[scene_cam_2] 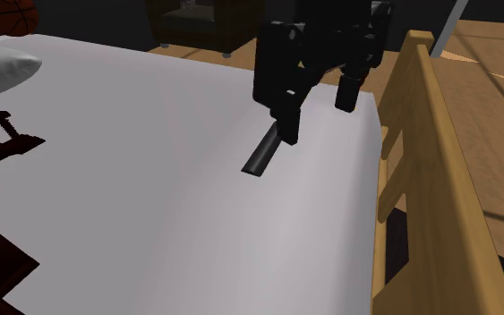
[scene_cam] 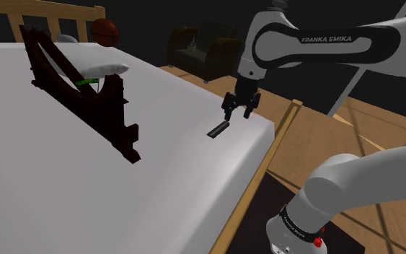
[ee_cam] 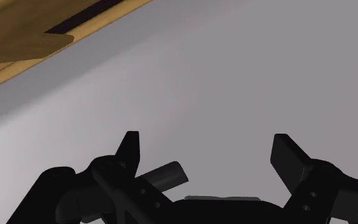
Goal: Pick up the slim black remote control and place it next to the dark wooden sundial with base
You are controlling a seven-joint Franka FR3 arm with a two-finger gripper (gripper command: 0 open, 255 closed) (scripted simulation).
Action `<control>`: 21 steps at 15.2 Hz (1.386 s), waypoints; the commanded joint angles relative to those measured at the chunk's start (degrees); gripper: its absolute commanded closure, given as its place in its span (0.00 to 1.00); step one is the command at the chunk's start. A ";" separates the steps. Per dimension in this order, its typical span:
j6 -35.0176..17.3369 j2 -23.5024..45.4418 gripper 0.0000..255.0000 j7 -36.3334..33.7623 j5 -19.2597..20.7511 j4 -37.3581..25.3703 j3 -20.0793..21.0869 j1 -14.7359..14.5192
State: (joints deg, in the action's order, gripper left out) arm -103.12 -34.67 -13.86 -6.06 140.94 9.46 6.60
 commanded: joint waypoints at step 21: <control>-32.31 34.34 0.00 -68.70 24.25 -6.50 10.04 20.63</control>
State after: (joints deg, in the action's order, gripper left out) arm -134.79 -1.21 -81.40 17.33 134.61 19.63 27.02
